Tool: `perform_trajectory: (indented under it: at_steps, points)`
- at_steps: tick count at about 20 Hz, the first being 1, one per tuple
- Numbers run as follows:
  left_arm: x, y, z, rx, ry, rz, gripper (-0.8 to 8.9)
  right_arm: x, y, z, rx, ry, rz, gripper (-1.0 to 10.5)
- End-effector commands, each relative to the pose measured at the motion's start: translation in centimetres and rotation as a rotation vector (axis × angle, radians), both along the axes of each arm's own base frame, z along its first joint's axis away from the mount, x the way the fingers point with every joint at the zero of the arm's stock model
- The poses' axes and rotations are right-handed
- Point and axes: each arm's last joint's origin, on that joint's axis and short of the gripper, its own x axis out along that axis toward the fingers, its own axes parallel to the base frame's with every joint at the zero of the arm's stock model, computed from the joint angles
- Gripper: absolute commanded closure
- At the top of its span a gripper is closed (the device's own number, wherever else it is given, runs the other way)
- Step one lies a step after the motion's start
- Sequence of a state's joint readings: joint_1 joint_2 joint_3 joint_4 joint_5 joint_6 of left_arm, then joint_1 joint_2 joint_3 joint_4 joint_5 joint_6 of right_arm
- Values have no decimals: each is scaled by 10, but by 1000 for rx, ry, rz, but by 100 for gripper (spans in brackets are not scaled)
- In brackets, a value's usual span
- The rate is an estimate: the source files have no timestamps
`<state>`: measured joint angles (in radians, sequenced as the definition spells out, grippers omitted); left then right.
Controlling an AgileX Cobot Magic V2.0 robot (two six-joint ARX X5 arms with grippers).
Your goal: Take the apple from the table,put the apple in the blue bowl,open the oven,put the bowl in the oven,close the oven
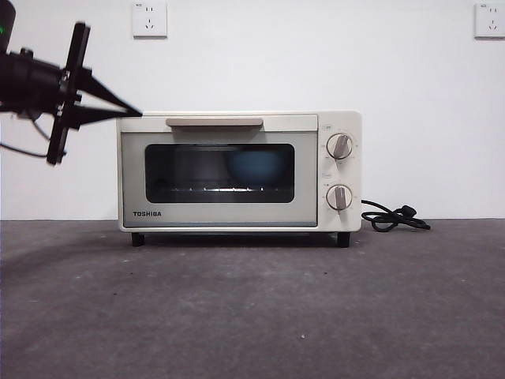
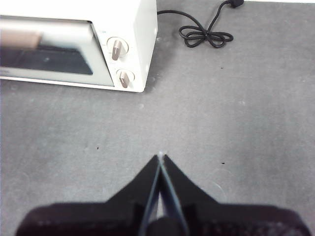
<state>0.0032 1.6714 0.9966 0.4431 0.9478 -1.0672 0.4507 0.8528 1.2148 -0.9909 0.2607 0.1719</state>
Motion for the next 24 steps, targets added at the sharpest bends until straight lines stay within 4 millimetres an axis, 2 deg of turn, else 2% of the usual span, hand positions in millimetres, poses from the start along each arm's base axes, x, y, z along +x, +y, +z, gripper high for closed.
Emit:
perform_trajectory:
  at_steps: [1, 4, 7, 10, 13, 15, 20, 24]
  points:
    - [3, -3, 11, -17, -42, -81, 820, 1, 0, 0, -4, -23, 9, 949]
    - [-7, -5, 30, 0, -113, -121, 819, -3, -2, 1, -30, -32, 6, 948]
    - [-34, -5, 58, 110, -237, -145, 819, -12, -9, 0, -97, -79, -35, 948]
    - [-79, -4, 83, 314, -372, -149, 819, -28, -18, -14, -123, -106, -68, 948]
    - [-138, 0, 103, 617, -438, -73, 818, -45, -26, -31, -111, -90, -88, 946]
    - [-173, 3, 115, 737, -466, -18, 818, -50, -29, -36, -125, -24, -97, 946]
    - [-222, 6, 134, 790, -558, 73, 817, -57, -32, -44, -186, 88, -89, 946]
    - [-248, 5, 144, 768, -655, 81, 817, -62, -34, -49, -222, 153, -84, 946]
